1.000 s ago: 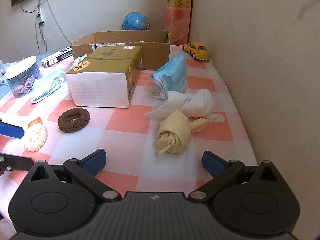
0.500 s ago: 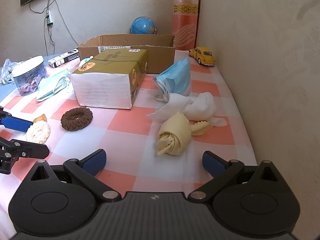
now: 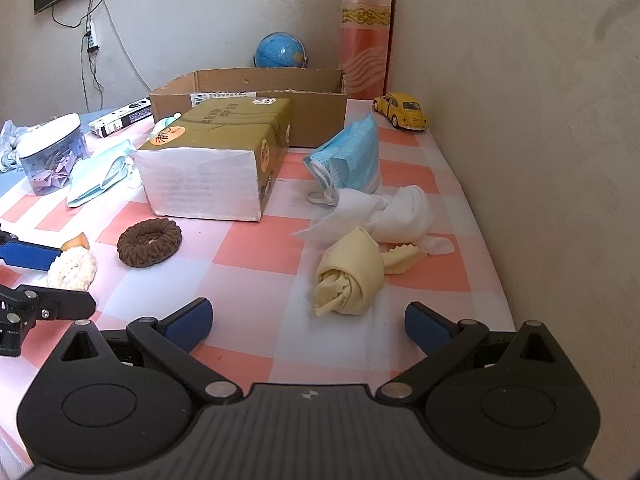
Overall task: Organize soft objects
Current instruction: 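Lift the scrunchie with the left tool while the right tool grasps the rolled cream cloth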
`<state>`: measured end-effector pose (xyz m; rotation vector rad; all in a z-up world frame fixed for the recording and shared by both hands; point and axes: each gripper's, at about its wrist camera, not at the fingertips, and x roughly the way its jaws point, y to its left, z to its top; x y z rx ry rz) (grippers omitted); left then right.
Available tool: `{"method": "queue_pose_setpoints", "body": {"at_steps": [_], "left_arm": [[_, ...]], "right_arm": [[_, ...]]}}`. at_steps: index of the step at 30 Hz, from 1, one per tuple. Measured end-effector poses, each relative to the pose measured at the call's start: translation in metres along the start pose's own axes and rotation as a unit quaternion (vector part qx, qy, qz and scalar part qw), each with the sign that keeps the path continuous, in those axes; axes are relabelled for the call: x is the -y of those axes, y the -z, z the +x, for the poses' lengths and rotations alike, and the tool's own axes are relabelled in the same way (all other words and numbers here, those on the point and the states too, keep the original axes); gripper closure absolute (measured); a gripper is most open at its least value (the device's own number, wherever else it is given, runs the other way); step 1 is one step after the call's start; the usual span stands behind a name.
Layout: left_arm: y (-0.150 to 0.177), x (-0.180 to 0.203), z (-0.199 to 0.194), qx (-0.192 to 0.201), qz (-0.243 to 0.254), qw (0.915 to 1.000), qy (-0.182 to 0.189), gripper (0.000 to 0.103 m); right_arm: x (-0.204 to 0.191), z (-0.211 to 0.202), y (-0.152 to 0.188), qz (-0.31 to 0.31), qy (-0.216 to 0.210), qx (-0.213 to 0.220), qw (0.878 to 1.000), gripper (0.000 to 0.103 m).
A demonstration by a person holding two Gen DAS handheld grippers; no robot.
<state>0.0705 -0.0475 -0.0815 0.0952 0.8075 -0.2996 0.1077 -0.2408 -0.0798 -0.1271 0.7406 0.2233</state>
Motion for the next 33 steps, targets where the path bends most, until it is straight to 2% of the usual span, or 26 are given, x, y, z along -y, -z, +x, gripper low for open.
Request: {"method": "queue_pose_setpoints", "body": {"at_steps": [7, 33], "left_arm": [[0.001, -0.002, 0.0, 0.011, 0.003, 0.9999, 0.004, 0.058], [0.001, -0.003, 0.006, 0.037, 0.047, 0.9971, 0.047, 0.058]], "right_arm": [[-0.001, 0.001, -0.001, 0.002, 0.002, -0.001, 1.0, 0.0], [0.005, 0.01, -0.012, 0.014, 0.028, -0.012, 0.999, 0.001]]}}
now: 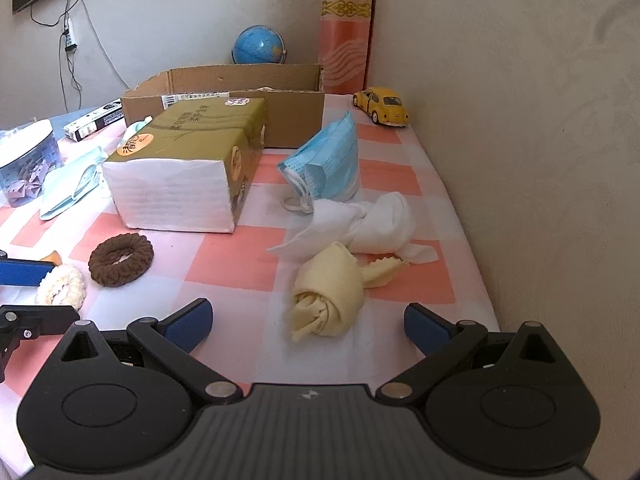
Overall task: Organize soft objects
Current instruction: 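Lift the scrunchie with the left tool while the right tool grasps the rolled cream cloth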
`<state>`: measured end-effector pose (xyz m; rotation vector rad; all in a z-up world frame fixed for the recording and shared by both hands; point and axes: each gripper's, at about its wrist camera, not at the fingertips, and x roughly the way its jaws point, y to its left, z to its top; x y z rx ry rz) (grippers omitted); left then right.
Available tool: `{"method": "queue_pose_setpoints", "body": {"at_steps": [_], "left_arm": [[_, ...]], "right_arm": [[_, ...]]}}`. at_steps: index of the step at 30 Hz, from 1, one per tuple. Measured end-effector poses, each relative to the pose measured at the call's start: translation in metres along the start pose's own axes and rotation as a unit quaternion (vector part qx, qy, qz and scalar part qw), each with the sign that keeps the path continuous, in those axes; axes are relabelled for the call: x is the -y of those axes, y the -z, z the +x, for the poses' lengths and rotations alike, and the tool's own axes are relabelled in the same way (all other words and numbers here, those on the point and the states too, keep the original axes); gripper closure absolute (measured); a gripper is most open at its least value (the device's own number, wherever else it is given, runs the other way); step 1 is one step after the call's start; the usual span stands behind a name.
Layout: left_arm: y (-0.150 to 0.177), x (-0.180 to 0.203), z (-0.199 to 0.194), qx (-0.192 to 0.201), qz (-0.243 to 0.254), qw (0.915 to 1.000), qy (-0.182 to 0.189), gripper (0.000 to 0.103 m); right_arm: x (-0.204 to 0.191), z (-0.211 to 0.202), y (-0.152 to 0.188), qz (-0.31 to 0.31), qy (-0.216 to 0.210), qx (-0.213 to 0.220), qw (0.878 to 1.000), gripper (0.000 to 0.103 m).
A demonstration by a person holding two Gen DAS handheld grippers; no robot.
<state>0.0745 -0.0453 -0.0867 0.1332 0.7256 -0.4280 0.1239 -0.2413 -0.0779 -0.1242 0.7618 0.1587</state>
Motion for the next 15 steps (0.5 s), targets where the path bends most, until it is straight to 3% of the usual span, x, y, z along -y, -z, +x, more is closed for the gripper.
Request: {"method": "queue_pose_setpoints", "body": {"at_steps": [5, 10, 15], "left_arm": [[-0.002, 0.002, 0.001, -0.002, 0.004, 1.0, 0.005, 0.063], [-0.003, 0.002, 0.0, -0.011, 0.005, 0.9999, 0.013, 0.066], [-0.005, -0.001, 0.0, -0.021, 0.003, 0.9994, 0.028, 0.068]], "right_arm": [[0.0, 0.002, -0.004, -0.003, 0.003, 0.007, 1.0, 0.009], [0.002, 0.003, -0.008, 0.001, 0.004, 0.01, 1.0, 0.025], [-0.001, 0.001, -0.011, -0.001, 0.012, 0.008, 1.0, 0.051]]}}
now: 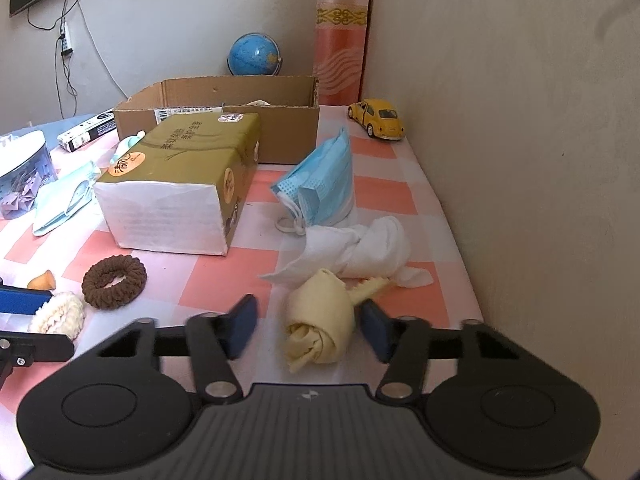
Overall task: Organize soft objects
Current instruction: 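Lift the scrunchie with the left tool while the right tool grasps the rolled cream cloth, then carry the scrunchie into the box and open the left tool while the right tool lifts the cloth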
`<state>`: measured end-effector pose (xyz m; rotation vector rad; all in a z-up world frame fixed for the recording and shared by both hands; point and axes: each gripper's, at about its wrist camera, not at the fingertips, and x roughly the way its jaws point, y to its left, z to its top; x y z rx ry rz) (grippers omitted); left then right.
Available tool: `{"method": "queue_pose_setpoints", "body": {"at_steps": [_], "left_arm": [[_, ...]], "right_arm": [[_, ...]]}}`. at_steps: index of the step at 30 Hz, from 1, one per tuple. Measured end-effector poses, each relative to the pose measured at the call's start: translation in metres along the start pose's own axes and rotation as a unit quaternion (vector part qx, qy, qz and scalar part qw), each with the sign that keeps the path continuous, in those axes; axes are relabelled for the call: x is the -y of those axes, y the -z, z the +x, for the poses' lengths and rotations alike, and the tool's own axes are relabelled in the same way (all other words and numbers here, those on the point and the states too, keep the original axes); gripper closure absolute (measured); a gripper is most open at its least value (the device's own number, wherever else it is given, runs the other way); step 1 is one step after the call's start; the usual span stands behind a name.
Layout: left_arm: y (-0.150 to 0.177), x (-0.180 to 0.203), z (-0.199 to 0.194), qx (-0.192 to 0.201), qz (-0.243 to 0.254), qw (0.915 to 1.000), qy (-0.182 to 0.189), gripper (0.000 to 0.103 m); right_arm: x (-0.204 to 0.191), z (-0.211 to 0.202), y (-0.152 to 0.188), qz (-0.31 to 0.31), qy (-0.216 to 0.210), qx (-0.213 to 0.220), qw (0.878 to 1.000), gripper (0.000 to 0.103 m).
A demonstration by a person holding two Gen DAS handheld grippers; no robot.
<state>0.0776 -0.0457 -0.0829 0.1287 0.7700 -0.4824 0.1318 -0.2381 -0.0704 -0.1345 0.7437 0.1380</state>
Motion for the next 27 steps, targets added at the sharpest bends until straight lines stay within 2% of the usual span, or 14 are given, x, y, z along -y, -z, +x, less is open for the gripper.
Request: {"method": "queue_pose_setpoints", "body": {"at_steps": [4, 8, 17, 27], "left_arm": [[-0.001, -0.004, -0.002, -0.01, -0.005, 0.9998, 0.016, 0.069], [-0.002, -0.005, -0.006, -0.019, -0.003, 0.9995, 0.026, 0.07], [-0.009, -0.006, -0.024, -0.025, 0.011, 0.9987, 0.043, 0.07], [-0.032, -0.015, -0.04, -0.022, 0.02, 0.9983, 0.05, 0.07]], "right_arm": [[-0.002, -0.003, -0.001, -0.005, 0.005, -0.006, 1.0, 0.065], [-0.003, -0.01, 0.002, -0.009, 0.002, -0.013, 1.0, 0.07], [-0.001, -0.03, 0.005, -0.006, -0.007, -0.016, 1.0, 0.07], [-0.005, -0.059, -0.008, -0.013, -0.042, -0.004, 0.999, 0.07]]}}
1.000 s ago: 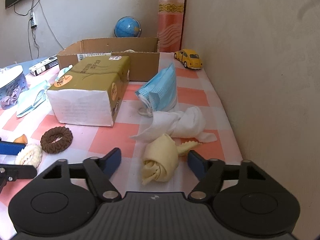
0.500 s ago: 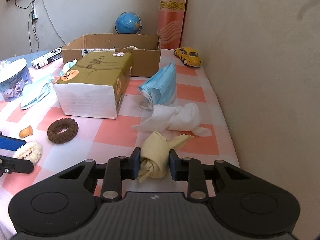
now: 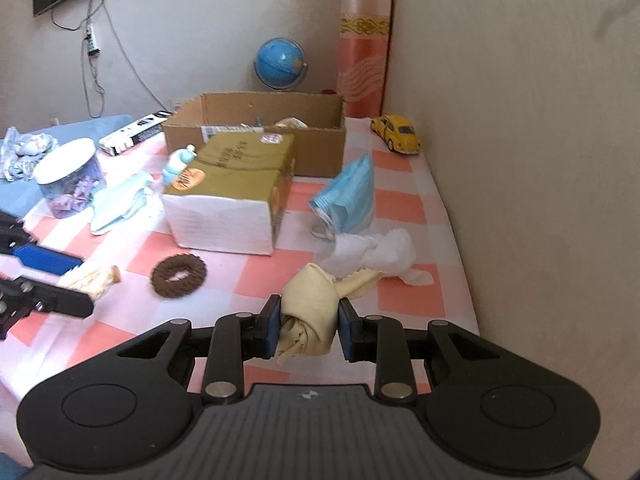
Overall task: Organize soft objects
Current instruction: 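Carry the scrunchie into the box and open the left tool while the right tool lifts the cloth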
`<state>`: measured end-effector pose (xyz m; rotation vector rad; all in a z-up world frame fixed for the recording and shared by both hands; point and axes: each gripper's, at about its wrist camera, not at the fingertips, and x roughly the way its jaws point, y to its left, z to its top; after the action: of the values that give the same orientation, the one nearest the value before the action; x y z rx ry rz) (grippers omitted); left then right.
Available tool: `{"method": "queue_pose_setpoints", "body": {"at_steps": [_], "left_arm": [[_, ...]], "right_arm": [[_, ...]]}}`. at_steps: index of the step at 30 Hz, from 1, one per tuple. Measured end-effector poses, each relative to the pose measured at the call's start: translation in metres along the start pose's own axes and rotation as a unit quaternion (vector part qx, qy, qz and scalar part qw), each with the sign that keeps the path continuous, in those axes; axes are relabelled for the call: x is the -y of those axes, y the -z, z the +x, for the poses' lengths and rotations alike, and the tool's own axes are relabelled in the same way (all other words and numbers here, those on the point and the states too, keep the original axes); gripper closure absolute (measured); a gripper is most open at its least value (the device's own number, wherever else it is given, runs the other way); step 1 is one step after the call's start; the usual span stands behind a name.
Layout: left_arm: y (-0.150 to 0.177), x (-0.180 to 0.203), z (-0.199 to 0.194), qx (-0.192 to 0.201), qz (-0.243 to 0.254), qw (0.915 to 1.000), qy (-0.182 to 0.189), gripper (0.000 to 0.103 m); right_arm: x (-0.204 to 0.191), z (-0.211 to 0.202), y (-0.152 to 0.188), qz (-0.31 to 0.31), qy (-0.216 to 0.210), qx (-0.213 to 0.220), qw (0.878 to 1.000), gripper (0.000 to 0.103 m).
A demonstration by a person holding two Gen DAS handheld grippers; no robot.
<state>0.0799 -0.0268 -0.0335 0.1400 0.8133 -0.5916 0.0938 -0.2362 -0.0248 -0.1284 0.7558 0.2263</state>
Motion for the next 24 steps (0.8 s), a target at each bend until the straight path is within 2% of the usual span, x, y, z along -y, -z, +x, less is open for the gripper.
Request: {"method": "queue_pose_setpoints", "body": {"at_steps": [7, 13, 19, 23, 24], "left_arm": [[-0.034, -0.021, -0.009, 0.027, 0.006, 0.9994, -0.022, 0.07], [-0.082, -0.045, -0.003, 0.058, 0.017, 0.9972, -0.044, 0.07], [-0.14, -0.08, 0.022, 0.08, 0.015, 0.9936, -0.078, 0.07], [-0.167, -0.107, 0.051, 0.075, -0.004, 0.9921, -0.1, 0.07], [-0.171, -0.112, 0.058, 0.073, -0.003, 0.9915, -0.108, 0.067]], "right_arm": [[-0.007, -0.014, -0.013, -0.018, -0.013, 0.02, 1.0, 0.07], [-0.009, -0.022, -0.02, -0.025, -0.018, 0.034, 0.999, 0.07], [-0.009, -0.02, -0.023, -0.026, -0.021, 0.035, 0.999, 0.07], [-0.008, -0.019, -0.025, -0.027, -0.017, 0.034, 0.999, 0.07], [-0.007, -0.019, -0.026, -0.027, -0.016, 0.035, 0.999, 0.07]]}}
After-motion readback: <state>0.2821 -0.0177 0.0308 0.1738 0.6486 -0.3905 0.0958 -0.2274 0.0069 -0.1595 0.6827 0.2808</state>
